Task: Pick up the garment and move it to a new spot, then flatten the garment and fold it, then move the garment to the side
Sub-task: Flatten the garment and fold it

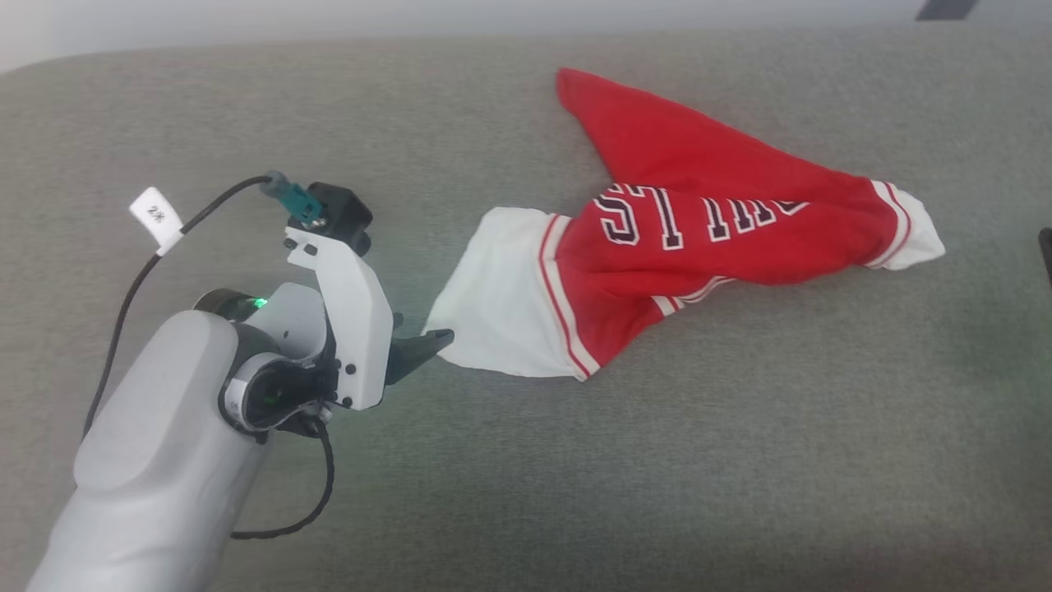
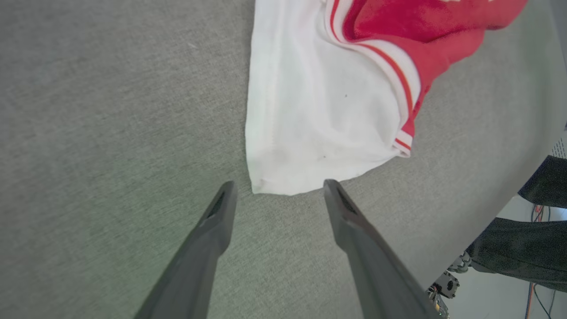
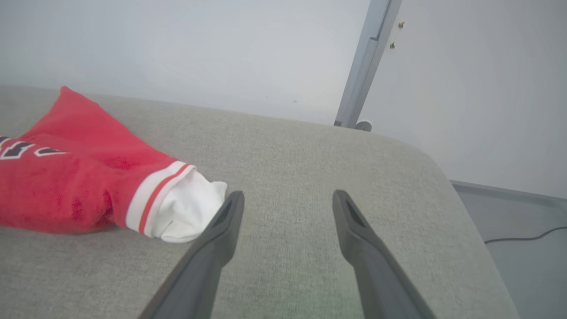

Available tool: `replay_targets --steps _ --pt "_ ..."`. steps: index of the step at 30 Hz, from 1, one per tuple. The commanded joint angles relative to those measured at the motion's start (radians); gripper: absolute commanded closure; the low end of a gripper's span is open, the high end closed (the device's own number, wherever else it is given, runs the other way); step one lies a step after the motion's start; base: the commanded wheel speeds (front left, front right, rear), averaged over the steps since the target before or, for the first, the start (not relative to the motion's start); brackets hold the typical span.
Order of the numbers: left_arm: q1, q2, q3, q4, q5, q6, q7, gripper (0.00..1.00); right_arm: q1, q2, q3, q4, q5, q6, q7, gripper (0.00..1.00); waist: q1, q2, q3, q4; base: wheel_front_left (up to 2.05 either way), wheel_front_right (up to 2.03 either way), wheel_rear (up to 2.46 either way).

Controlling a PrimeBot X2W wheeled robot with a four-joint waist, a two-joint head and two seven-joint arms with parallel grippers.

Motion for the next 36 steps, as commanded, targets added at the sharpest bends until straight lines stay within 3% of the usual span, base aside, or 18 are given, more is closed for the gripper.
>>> replay_targets --steps 1,9,10,12,16,24,31,36 --pt "-0.019 0.002 -0.007 0.009 -0.005 0.002 0.029 0.0 0.028 0.022 -0.03 -0.022 -0.024 -0.001 -0.005 0.0 0.0 0.0 0.024 -0.034 0.0 0.0 0.0" --pt "-0.037 -0.029 -0.022 0.101 -0.022 0.019 0.051 0.0 0.069 0.072 -0.103 -0.068 -0.074 -0.001 0.002 0.0 0.0 0.0 0.063 -0.074 0.0 0.0 0.0" --pt "-0.035 -0.036 -0.028 0.119 -0.025 0.017 0.05 0.15 0.073 0.076 -0.111 -0.074 -0.08 -0.001 0.005 0.0 0.0 0.0 0.066 -0.076 0.0 0.0 0.0" --pt "-0.042 -0.052 -0.025 0.146 -0.039 0.014 0.038 1.0 0.078 0.084 -0.124 -0.084 -0.089 -0.001 0.013 0.0 0.0 0.0 0.069 -0.08 0.0 0.0 0.0" --pt "-0.074 -0.052 -0.031 0.179 -0.021 0.006 -0.002 1.0 0.086 0.101 -0.149 -0.099 -0.107 -0.001 0.028 0.0 0.0 0.0 0.066 -0.075 0.0 0.0 0.0" --pt "-0.123 0.02 0.026 0.227 -0.008 0.001 -0.121 1.0 0.13 0.131 -0.187 -0.126 -0.133 -0.001 0.052 0.0 0.0 0.0 0.04 -0.048 0.0 0.0 0.0" --pt "-0.112 0.156 0.043 0.252 0.099 0.07 -0.193 1.0 0.157 0.139 -0.206 -0.155 -0.14 -0.001 0.074 0.0 0.0 0.0 0.035 -0.045 0.0 0.0 0.0" --pt "-0.093 0.185 0.028 0.275 0.152 0.1 -0.237 1.0 0.17 0.133 -0.207 -0.173 -0.145 -0.001 0.094 0.0 0.0 0.0 0.033 -0.043 0.0 0.0 0.0"
